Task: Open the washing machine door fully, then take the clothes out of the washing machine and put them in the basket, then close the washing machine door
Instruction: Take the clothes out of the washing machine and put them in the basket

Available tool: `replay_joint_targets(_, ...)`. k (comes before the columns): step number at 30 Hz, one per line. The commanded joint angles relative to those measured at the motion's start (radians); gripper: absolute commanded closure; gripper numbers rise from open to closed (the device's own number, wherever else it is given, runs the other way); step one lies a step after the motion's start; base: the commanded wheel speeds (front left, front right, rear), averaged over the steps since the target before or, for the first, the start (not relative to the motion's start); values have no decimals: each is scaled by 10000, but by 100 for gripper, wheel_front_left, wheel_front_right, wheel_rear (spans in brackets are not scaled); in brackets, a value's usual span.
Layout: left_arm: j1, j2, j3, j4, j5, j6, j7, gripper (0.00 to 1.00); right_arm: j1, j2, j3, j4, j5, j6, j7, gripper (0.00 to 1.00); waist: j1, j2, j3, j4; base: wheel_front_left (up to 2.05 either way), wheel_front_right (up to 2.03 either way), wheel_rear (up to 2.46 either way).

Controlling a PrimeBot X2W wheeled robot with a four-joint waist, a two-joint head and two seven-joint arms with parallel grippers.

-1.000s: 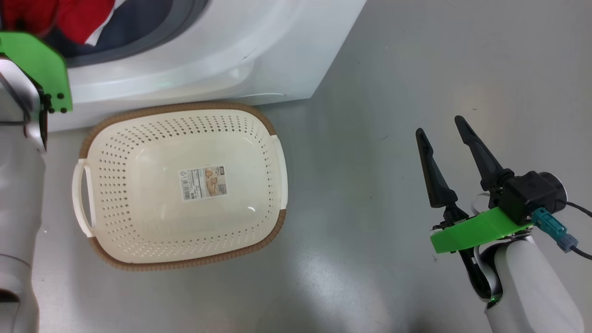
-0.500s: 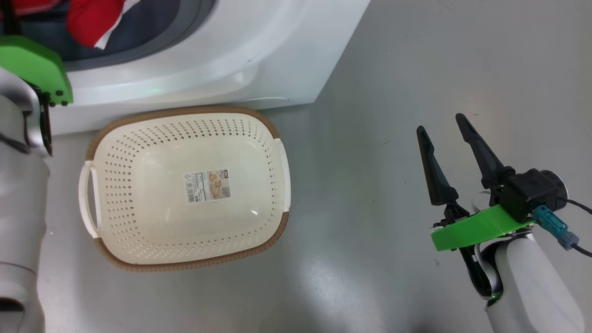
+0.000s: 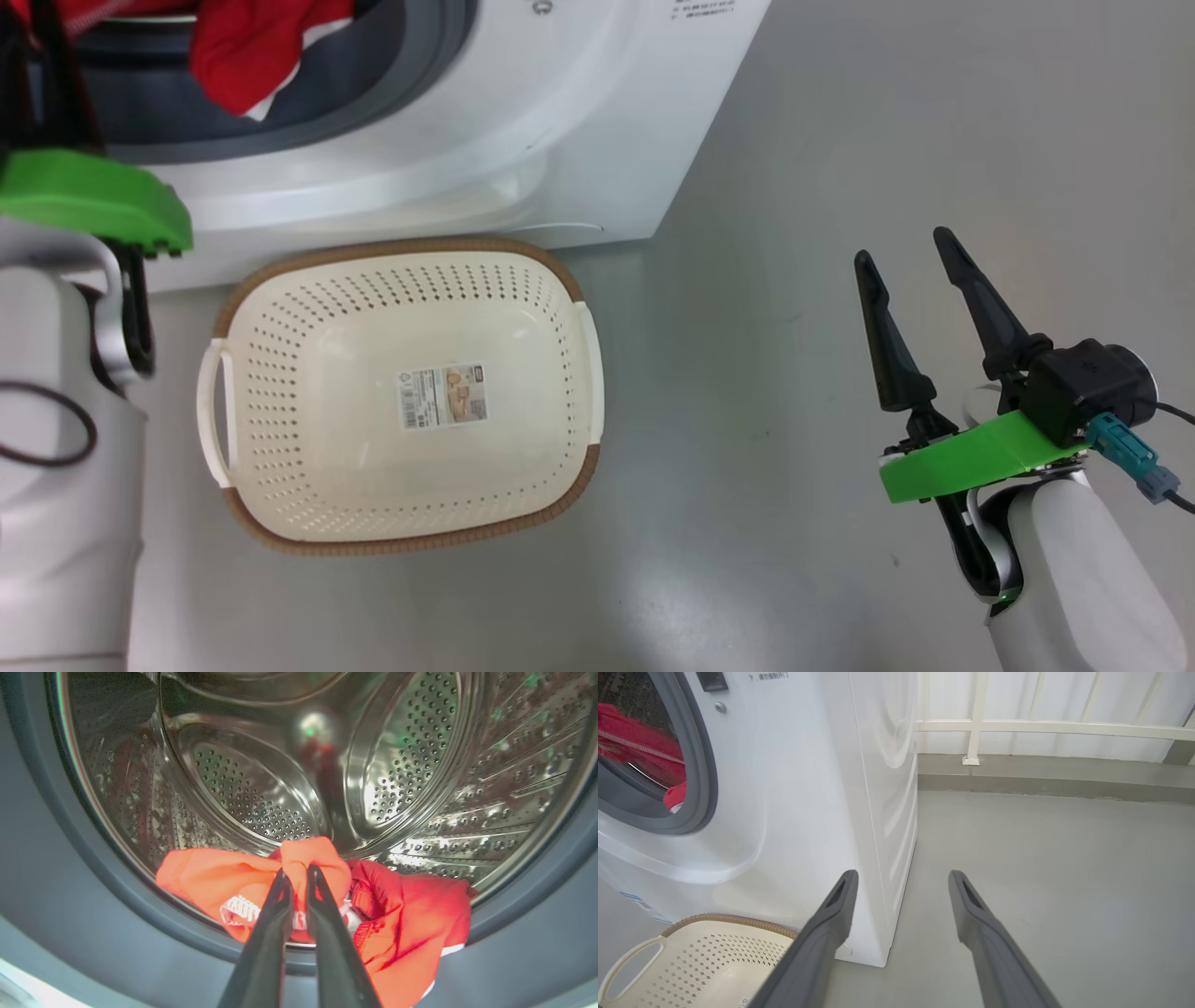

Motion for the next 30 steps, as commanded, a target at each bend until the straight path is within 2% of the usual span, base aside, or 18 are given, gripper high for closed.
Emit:
replay_joint_targets(1,282,392,311,-573,21,-46,-89,100,222,29,198,-184,48,48,-63,0,0,-1,-178,75,0,0,0)
replay_joint_targets(14,2410,-166,691,-2862,246,-193,-91,100,518,30,201,30,108,48,-63,0,0,-1,-1149,381,0,0,0)
replay_joint_targets(30,5030,-830,746,-5829,326,50,-91,100,928,31,65,108,-2,48,-63,0,0,-1,-2029,779,0,0,0)
